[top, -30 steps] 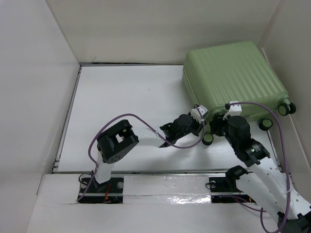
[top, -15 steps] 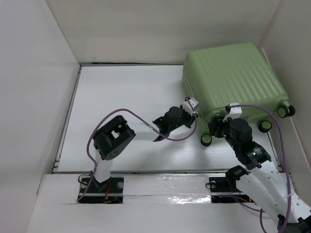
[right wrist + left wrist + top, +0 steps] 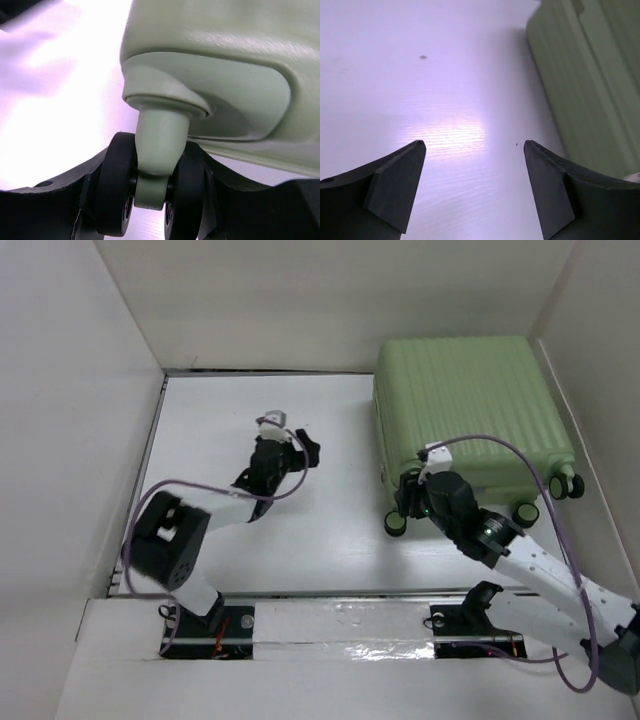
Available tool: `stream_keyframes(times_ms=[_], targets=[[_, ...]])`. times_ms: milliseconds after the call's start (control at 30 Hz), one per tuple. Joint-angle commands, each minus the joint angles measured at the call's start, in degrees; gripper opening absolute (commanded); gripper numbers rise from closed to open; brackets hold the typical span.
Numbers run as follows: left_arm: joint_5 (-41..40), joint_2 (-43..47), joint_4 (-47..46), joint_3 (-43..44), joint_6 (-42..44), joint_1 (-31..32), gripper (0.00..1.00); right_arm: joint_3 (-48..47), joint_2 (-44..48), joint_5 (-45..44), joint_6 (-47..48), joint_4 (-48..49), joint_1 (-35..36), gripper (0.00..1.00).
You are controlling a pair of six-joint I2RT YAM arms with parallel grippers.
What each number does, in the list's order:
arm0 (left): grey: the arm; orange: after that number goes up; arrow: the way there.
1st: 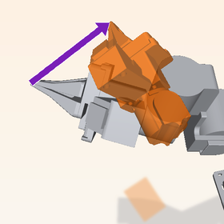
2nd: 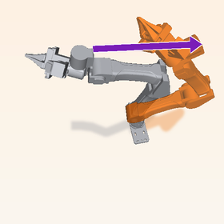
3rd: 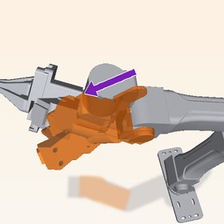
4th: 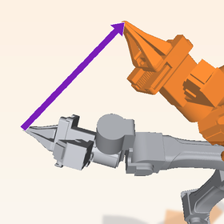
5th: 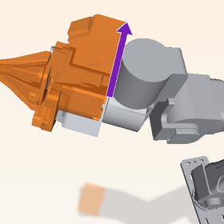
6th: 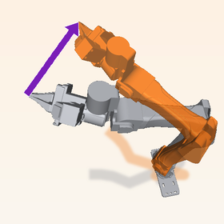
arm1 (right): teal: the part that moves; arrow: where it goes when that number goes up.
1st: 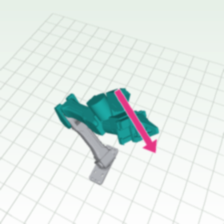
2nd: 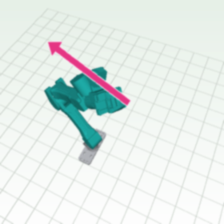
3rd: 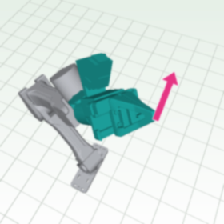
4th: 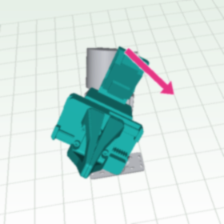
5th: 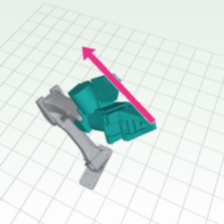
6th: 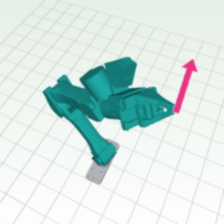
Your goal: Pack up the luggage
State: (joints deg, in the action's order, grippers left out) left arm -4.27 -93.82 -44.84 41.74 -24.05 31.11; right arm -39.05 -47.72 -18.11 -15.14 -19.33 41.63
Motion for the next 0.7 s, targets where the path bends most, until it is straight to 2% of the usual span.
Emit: stream_keyframes(times_ms=[0, 100, 133, 167, 233, 267, 300, 333, 367, 400, 433, 600, 667], targets=[[-7.1, 18.3, 0.2, -4.9, -10.9, -0.7, 0.79, -7.4, -9.3, 15.6, 4.7, 16.5, 11.4, 0.00], [-13.2, 26.7, 5.9, -8.3, -12.6, -0.7, 0.87, -14.0, -19.0, 16.9, 5.0, 21.9, 16.0, 0.00], [-14.5, 32.0, 7.1, -9.6, -13.6, -0.7, 0.89, -16.1, -21.7, 17.6, 5.3, 22.8, 18.5, 0.00], [-16.0, 34.6, 8.4, -10.1, -14.5, -0.7, 0.92, -18.3, -26.9, 19.3, 5.8, 23.0, 19.5, 0.00], [-19.0, 41.7, 11.0, -11.8, -16.1, -0.7, 0.93, -25.1, -31.4, 20.3, 6.3, 22.7, 22.4, 0.00], [-20.0, 44.0, 12.0, -12.1, -16.6, -0.7, 0.98, -27.3, -32.9, 20.6, 7.0, 22.2, 23.4, 0.01], [-22.1, 46.0, 15.0, -12.2, -17.2, -0.7, 0.99, -29.3, -34.8, 20.0, 7.4, 21.4, 24.2, 0.12], [-23.1, 49.8, 16.3, -12.1, -17.9, -0.7, 0.99, -32.4, -35.2, 19.4, 7.7, 19.6, 24.8, 0.29], [-23.8, 51.6, 17.5, -12.0, -18.0, -0.7, 0.99, -33.3, -35.0, 18.4, 8.4, 18.9, 25.6, 0.70], [-24.2, 53.0, 19.1, -12.0, -18.0, -0.7, 0.99, -33.9, -33.3, 18.4, 8.8, 16.9, 25.6, 0.92], [-24.3, 55.4, 19.4, -12.1, -17.9, -0.1, 0.99, -33.6, -31.8, 16.5, 9.2, 15.2, 26.4, 1.00], [-22.4, 57.7, 20.5, -12.0, -16.7, 2.0, 0.99, -24.6, -17.3, 5.5, 7.8, 13.0, 27.1, 1.00], [-21.2, 57.3, 21.1, -11.0, -16.6, 3.1, 0.99, -19.9, -9.0, -3.5, 6.3, 10.7, 27.1, 1.00]])
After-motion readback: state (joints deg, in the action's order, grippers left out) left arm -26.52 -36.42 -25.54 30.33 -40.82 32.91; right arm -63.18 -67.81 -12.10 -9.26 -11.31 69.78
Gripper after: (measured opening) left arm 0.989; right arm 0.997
